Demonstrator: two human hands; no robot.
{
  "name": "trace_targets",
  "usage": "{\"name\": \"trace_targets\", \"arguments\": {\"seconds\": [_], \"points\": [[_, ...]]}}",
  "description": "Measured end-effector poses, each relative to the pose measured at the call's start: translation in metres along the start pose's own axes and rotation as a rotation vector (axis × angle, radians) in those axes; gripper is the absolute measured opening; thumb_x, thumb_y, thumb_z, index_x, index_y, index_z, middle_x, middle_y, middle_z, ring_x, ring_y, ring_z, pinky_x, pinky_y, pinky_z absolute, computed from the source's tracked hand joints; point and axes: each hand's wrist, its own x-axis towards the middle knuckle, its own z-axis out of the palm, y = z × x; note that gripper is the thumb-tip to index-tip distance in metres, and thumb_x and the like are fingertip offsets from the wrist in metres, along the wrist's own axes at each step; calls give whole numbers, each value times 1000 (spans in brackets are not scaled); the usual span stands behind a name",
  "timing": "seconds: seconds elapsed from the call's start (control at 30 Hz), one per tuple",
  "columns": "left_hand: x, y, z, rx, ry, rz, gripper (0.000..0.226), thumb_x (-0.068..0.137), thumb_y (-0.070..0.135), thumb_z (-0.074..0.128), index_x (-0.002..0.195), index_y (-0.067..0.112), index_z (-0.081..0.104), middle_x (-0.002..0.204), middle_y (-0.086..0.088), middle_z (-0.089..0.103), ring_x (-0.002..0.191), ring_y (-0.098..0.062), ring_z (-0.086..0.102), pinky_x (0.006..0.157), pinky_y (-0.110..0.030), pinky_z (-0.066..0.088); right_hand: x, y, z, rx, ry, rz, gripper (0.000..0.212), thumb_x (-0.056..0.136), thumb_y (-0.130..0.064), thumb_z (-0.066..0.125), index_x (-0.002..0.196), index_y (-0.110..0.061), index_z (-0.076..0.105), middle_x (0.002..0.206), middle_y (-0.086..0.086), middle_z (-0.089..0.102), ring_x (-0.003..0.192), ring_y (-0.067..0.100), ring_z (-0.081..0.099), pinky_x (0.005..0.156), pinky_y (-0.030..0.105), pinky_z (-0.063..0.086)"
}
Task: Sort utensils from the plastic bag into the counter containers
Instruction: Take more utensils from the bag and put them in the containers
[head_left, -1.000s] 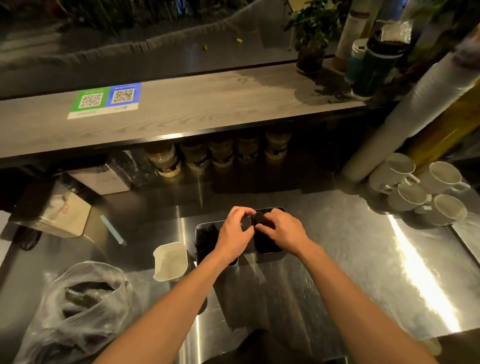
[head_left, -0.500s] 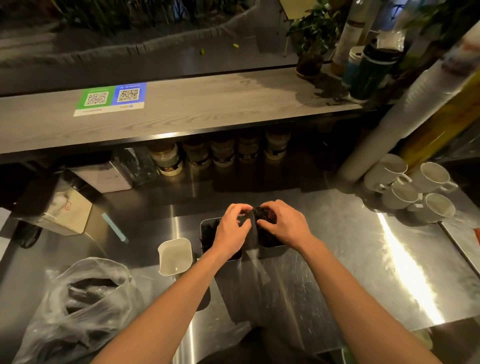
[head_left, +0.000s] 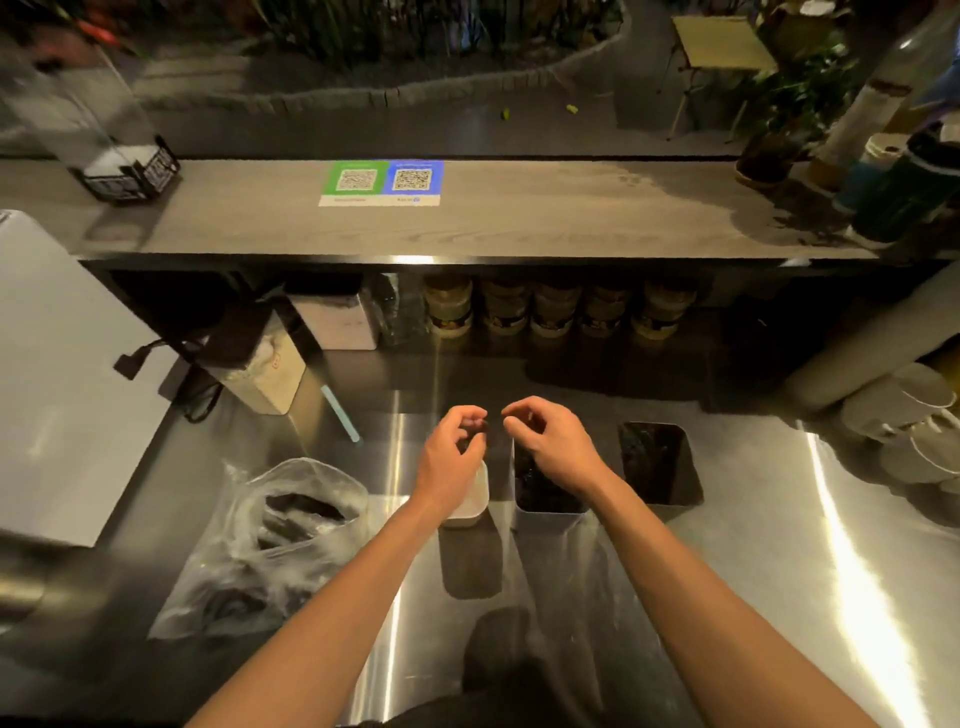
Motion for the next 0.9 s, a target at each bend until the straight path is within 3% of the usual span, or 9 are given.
{"name": "trace_targets", "arguments": {"seconds": [0.1, 0.27, 0.43, 0.53, 0.67, 0.8, 0.9], "points": [[-8, -19, -44, 13, 68, -27, 28, 96, 8, 60, 112, 30, 60, 108, 7, 68, 101, -9, 65, 79, -10, 50, 9, -25, 41, 77, -61, -20, 16, 98, -24, 61, 111, -19, 69, 97, -8, 68, 89, 4, 61, 76, 20, 48], [-23, -59, -111, 21, 138, -126, 28, 96, 10, 60, 110, 35, 60, 107, 6, 68, 102, -12, 65, 90, -32, 55, 22, -56, 113, 127, -168, -19, 15, 98, -23, 62, 109, -18, 71, 98, -5, 70, 92, 11, 64, 79, 26, 52], [-36, -91, -164, 21, 203, -204, 29, 94, 7, 60, 108, 32, 62, 104, 7, 69, 98, -10, 66, 85, -28, 54, 32, -74, 185, 118, -269, -14, 10, 94, -21, 65, 100, -18, 73, 92, 0, 73, 80, 10, 63, 80, 36, 53], [-40, -115, -190, 34, 214, -240, 26, 94, 5, 59, 109, 26, 63, 102, 9, 69, 98, -7, 65, 88, -31, 55, 36, -80, 224, 58, -342, -5, 12, 94, -25, 64, 102, -21, 73, 95, -5, 73, 86, 11, 66, 83, 35, 54], [-42, -146, -215, 165, 174, -311, 23, 94, 10, 60, 106, 29, 62, 103, 7, 67, 98, -13, 64, 92, -38, 52, 37, -83, 269, -60, -464, 27, 19, 95, -21, 59, 104, -19, 75, 99, -4, 74, 91, 16, 67, 83, 34, 53], [-42, -172, -229, 452, -2, -364, 21, 98, 19, 55, 116, 20, 64, 116, -1, 67, 108, -24, 62, 92, -37, 49, 41, -83, 303, -274, -632, 40, 33, 97, -8, 48, 116, -16, 74, 122, 3, 70, 109, 20, 63, 82, 23, 40], [-38, -186, -234, 597, -120, -351, 27, 98, 20, 53, 123, 23, 61, 126, -2, 63, 112, -25, 61, 94, -40, 50, 48, -78, 318, -341, -699, 89, 35, 97, -7, 47, 122, -16, 70, 139, 8, 58, 120, 21, 57, 99, 26, 41]]}}
